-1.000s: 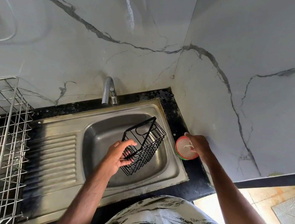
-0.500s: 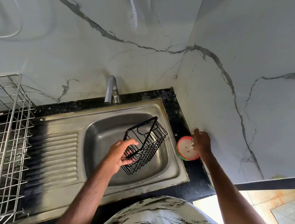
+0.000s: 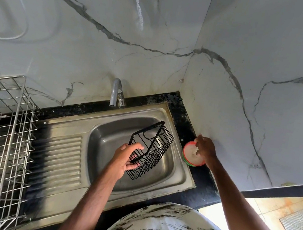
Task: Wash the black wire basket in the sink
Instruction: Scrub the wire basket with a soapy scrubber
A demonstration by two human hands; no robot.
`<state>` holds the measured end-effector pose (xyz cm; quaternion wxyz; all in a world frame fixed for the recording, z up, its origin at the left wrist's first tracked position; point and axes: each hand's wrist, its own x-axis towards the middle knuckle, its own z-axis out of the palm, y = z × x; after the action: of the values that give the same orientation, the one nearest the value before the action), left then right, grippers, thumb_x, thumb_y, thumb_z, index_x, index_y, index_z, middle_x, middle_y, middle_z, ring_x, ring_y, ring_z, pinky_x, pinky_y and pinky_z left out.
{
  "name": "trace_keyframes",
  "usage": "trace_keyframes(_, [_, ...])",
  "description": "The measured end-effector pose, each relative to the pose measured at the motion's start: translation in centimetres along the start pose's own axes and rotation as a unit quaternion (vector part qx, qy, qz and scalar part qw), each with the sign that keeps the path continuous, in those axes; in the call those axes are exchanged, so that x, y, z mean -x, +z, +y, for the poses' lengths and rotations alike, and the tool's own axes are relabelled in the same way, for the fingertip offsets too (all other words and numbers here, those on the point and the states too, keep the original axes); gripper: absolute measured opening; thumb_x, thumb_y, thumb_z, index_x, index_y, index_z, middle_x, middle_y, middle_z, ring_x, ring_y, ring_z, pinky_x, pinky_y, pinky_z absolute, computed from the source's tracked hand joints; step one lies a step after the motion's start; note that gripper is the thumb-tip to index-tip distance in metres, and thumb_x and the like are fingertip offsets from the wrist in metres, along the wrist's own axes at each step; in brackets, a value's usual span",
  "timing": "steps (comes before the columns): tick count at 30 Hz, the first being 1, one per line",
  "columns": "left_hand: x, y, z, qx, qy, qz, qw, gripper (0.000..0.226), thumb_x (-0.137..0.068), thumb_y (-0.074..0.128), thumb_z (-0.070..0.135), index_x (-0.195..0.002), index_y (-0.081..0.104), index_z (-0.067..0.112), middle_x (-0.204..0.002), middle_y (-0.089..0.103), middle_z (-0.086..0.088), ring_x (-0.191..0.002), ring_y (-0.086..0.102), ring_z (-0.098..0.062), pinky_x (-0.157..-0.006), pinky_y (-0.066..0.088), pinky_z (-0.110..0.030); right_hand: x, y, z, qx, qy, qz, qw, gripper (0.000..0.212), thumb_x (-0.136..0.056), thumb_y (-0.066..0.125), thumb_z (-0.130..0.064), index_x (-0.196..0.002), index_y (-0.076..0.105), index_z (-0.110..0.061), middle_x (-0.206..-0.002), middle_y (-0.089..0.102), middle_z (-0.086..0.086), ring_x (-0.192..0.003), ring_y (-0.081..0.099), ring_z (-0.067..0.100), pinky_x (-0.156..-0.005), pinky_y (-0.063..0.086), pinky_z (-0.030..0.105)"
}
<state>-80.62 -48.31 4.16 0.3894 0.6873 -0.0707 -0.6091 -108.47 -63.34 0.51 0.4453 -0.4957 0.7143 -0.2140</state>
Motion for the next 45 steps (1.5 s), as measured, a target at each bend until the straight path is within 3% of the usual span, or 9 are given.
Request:
trace_keyframes(3, [0.4,-0.1,0.3,-0.015,0.012,0.002,1.000,0.048,-0.075,0.086,0.029,-0.114,0.061,0.020,-0.117,0.058,-0.015,-0.107,0.065,-0.032,-0.072,0.061,-0.035,0.5,-0.2,-0.9,-0.061,0.054,-0.098,0.992,0.016,-0.099,0.057,-0.006,-0.109,0.065,0.003,-0.100,0.059,0.017,-0.081,0.060,0.023,-0.065,0.058,0.035])
trace_keyframes(5, [0.5,-0.2,0.5,-0.021,0.019,0.007,1.000,0.047,-0.074,0.086,0.030,-0.113,0.061,0.021,-0.114,0.058,-0.012,-0.103,0.066,-0.032,-0.069,0.060,-0.034,1.4,-0.8,-1.9,-0.067,0.023,-0.115,0.991,0.033,-0.093,0.060,0.007,-0.126,0.059,0.004,-0.103,0.064,0.015,-0.080,0.063,0.020,-0.067,0.059,0.028])
trace_keyframes(11, [0.4,-0.6,0.9,-0.032,0.047,0.012,0.998,0.049,-0.074,0.087,0.032,-0.115,0.064,0.021,-0.106,0.059,0.005,-0.095,0.067,-0.026,-0.073,0.060,-0.035,6.4,-2.7,-8.1,-0.140,-0.154,-0.133,0.969,0.034,-0.090,0.068,0.008,-0.124,0.066,0.002,-0.112,0.072,0.018,-0.094,0.074,0.026,-0.076,0.063,0.028])
trace_keyframes(16, [0.7,0.0,1.2,-0.033,0.062,0.008,0.997,0.046,-0.075,0.087,0.033,-0.114,0.064,0.023,-0.105,0.059,0.011,-0.096,0.067,-0.026,-0.082,0.062,-0.040,10.9,0.4,-11.9,0.032,-0.337,-0.139,0.931,0.031,-0.093,0.071,-0.019,-0.123,0.068,-0.026,-0.109,0.072,-0.016,-0.099,0.067,-0.008,-0.078,0.052,0.009])
trace_keyframes(23, [1.9,1.1,2.0,-0.029,0.085,0.006,0.996,0.037,-0.078,0.085,0.033,-0.110,0.067,0.026,-0.108,0.067,0.009,-0.104,0.065,-0.023,-0.092,0.061,-0.048,12.0,7.3,-11.1,0.116,-0.514,-0.120,0.841,0.031,-0.096,0.058,0.003,-0.122,0.071,-0.009,-0.123,0.071,0.004,-0.116,0.064,0.010,-0.100,0.045,0.009])
trace_keyframes(30, [1.6,0.8,1.4,-0.043,0.101,0.027,0.994,0.042,-0.073,0.086,0.031,-0.110,0.069,0.023,-0.121,0.065,0.010,-0.108,0.064,-0.013,-0.089,0.061,-0.048,8.4,5.9,-9.8,0.056,-0.437,-0.019,0.897,0.045,-0.106,0.041,-0.039,-0.119,0.072,-0.010,-0.110,0.076,0.002,-0.096,0.073,0.011,-0.084,0.053,0.011])
trace_keyframes(37, [1.6,1.1,2.2,-0.020,0.103,0.023,0.994,0.047,-0.086,0.081,0.035,-0.129,0.063,0.028,-0.119,0.065,0.011,-0.095,0.065,-0.020,-0.086,0.062,-0.044,11.8,9.1,-11.0,0.101,-0.575,-0.136,0.800,0.038,-0.094,0.049,0.018,-0.118,0.071,-0.002,-0.124,0.070,0.011,-0.121,0.063,0.014,-0.106,0.045,0.017])
trace_keyframes(41, [1.3,0.7,2.3,-0.030,0.106,0.020,0.994,0.042,-0.075,0.087,0.032,-0.113,0.070,0.024,-0.115,0.061,0.020,-0.106,0.064,-0.017,-0.092,0.060,-0.049,8.2,7.7,-10.9,0.054,-0.481,-0.076,0.872,0.034,-0.101,0.048,0.007,-0.121,0.071,-0.009,-0.121,0.072,0.006,-0.104,0.070,0.001,-0.088,0.052,0.010])
trace_keyframes(45, [1.1,0.7,2.1,-0.037,0.114,0.026,0.992,0.052,-0.062,0.087,0.041,-0.109,0.072,0.024,-0.121,0.064,0.015,-0.108,0.065,-0.016,-0.090,0.060,-0.049,6.0,6.7,-9.1,0.065,-0.409,0.019,0.910,0.037,-0.095,0.052,0.013,-0.117,0.073,-0.008,-0.112,0.075,0.007,-0.098,0.073,0.013,-0.082,0.053,0.008])
